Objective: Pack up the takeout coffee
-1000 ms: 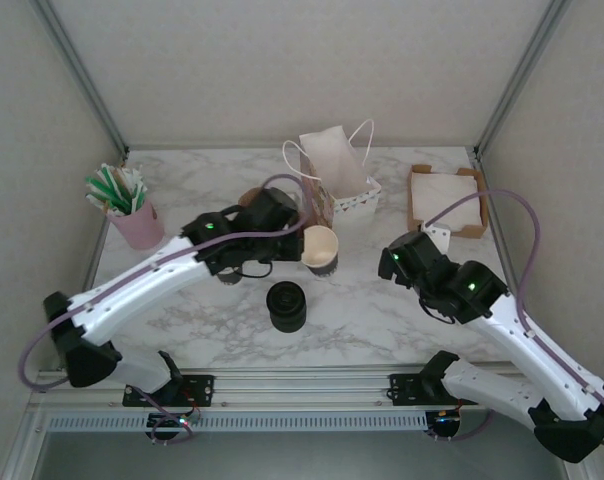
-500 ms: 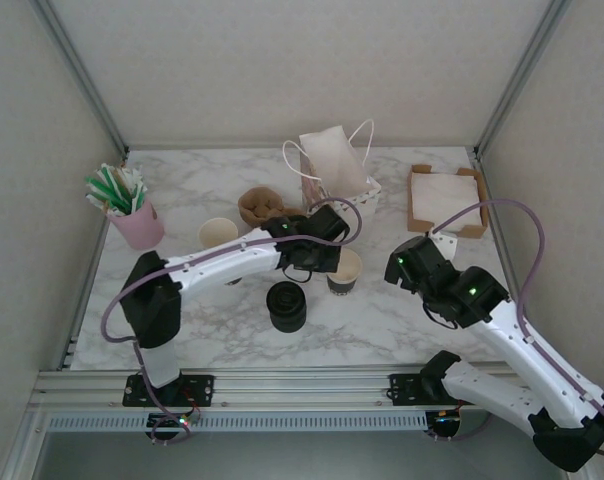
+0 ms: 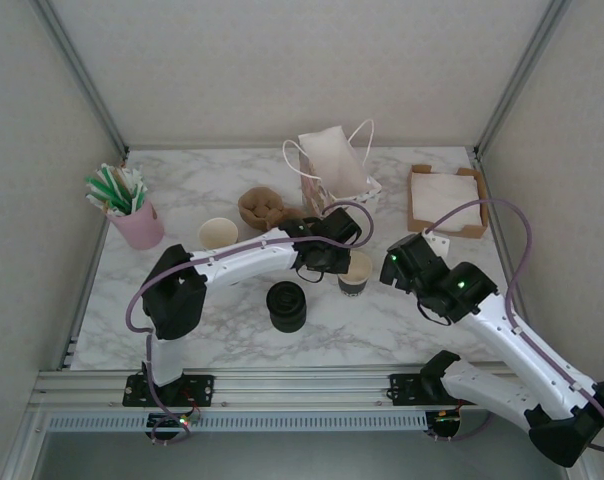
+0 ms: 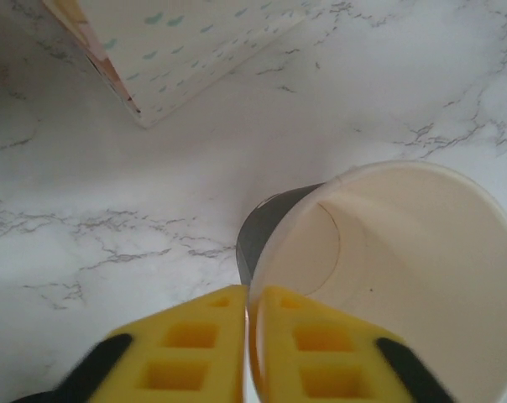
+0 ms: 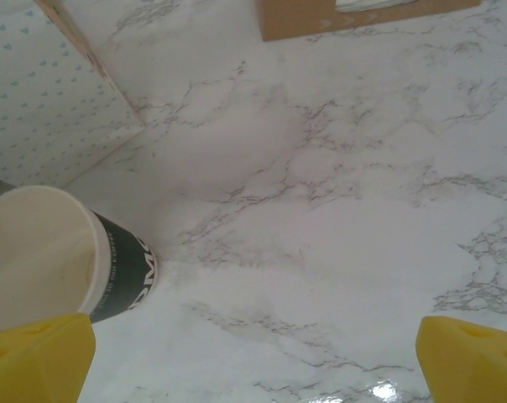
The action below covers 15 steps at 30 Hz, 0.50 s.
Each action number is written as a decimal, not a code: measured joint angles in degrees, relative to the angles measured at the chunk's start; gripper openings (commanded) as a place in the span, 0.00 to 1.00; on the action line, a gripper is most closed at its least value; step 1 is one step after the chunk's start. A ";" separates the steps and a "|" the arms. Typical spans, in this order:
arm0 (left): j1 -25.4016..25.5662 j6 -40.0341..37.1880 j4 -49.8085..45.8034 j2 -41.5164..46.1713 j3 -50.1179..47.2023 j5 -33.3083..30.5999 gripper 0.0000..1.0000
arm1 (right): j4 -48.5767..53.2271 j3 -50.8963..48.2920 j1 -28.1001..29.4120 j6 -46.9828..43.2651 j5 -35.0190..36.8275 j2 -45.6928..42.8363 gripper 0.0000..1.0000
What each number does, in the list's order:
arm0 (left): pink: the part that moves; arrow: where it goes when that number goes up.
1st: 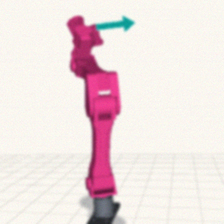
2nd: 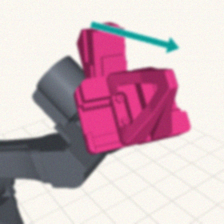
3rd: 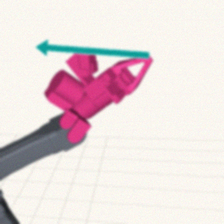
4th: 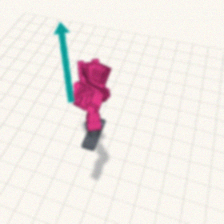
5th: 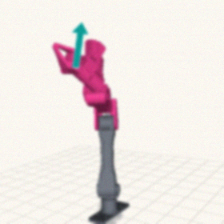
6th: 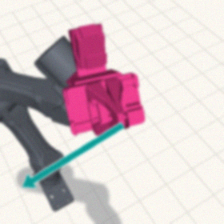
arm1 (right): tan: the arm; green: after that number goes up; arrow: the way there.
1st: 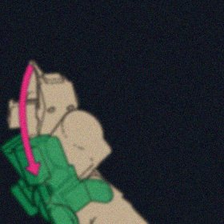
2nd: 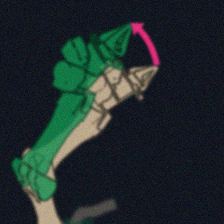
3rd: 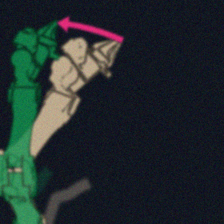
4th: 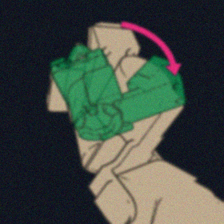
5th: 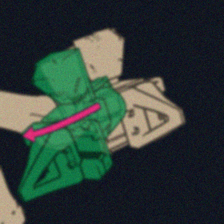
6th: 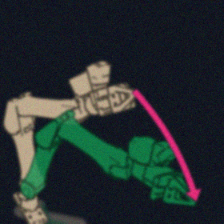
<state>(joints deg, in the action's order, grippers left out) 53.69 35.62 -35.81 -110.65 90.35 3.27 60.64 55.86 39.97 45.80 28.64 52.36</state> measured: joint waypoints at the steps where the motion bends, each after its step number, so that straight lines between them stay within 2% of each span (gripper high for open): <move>1: 0.13 0.02 0.02 0.00 0.00 0.00 0.25 | -0.02 0.00 -0.02 -0.04 -0.22 0.24 0.99; 9: 1.16 -0.11 -0.20 0.17 0.52 -0.02 0.48 | 0.02 0.17 -0.13 -0.17 -0.42 1.25 0.99; 15: 1.70 0.52 -0.24 4.61 0.63 -0.22 0.79 | 0.00 1.79 -0.26 -1.44 -1.86 1.33 0.99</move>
<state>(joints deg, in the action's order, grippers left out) 55.40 36.14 -36.05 -106.04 90.98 3.05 60.64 57.65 39.70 44.36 26.79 53.69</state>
